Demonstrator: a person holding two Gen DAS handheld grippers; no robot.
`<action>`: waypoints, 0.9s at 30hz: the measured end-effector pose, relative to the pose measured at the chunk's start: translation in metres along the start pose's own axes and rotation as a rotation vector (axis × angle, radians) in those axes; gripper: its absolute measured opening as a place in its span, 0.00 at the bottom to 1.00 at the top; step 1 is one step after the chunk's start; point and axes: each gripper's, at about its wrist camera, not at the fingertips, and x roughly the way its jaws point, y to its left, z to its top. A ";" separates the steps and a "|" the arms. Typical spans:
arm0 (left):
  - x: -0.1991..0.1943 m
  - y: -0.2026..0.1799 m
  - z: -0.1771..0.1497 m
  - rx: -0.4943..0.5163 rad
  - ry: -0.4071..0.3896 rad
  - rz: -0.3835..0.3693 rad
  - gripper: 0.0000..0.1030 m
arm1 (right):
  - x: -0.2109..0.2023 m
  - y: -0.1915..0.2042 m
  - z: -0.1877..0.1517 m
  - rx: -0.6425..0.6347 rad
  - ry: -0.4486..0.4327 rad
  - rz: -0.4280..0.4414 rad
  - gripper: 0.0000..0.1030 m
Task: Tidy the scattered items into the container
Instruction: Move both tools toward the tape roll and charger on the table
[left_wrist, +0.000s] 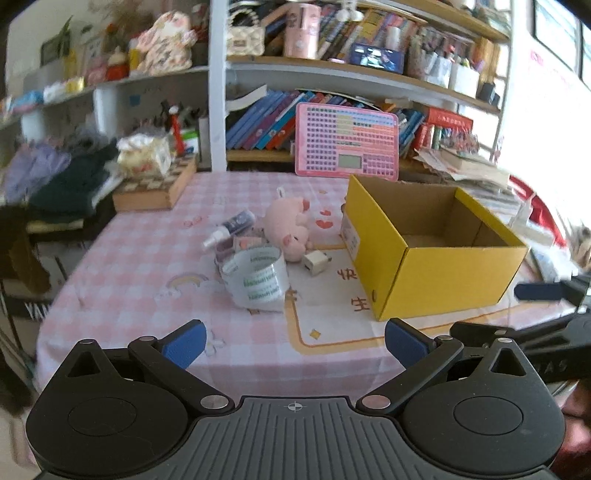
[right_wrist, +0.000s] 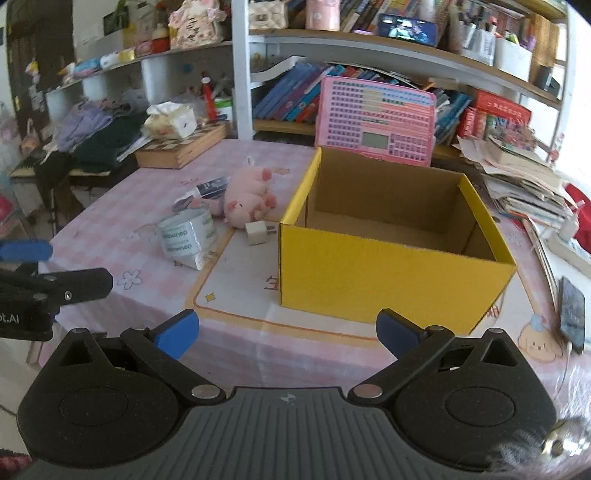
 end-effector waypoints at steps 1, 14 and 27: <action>0.001 -0.003 0.001 0.016 0.006 0.019 1.00 | 0.001 -0.003 0.002 -0.001 0.001 0.006 1.00; 0.010 -0.030 -0.003 -0.005 0.087 0.063 1.00 | 0.020 -0.032 0.002 0.012 0.051 0.044 0.99; 0.027 -0.029 -0.007 0.034 0.167 0.042 1.00 | 0.032 -0.032 0.000 0.037 0.122 0.032 0.96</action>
